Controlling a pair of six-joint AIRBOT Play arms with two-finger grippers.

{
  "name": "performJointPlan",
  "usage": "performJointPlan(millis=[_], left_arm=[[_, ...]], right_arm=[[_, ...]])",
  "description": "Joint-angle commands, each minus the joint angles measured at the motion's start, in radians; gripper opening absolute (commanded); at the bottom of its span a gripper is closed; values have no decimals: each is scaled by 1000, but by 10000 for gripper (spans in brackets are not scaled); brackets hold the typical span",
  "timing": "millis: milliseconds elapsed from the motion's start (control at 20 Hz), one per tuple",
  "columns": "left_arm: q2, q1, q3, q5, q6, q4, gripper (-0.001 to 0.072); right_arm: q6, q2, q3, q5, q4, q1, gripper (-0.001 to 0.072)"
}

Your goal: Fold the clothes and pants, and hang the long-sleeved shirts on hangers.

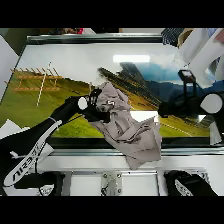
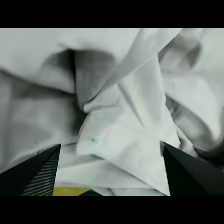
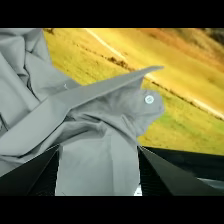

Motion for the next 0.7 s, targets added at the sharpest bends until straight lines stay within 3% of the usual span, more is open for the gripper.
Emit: performJointPlan(millis=[0, 50, 100, 150, 300, 450, 650], left_arm=[[-84, -13, 50, -35, 5, -14, 652], [-93, -13, 58, -48, 5, -13, 439], [-99, -13, 64, -55, 5, -13, 178], [-98, -13, 65, -55, 7, -14, 20], [-76, -12, 68, -55, 13, -14, 15], [-32, -11, 68, -55, 14, -12, 15], [6, -11, 68, -55, 14, -13, 15]], right_arm=[[101, -8, -156, -65, 14, 0, 511], [142, -19, -187, -102, 14, 0, 511], [175, -38, -210, -139, 14, 0, 511], [192, -64, -219, -165, 14, 0, 511], [177, -175, -220, -212, 39, 5, 514], [59, -278, -220, -217, 94, 5, 515], [-13, -349, -220, -176, 100, 5, 514]])
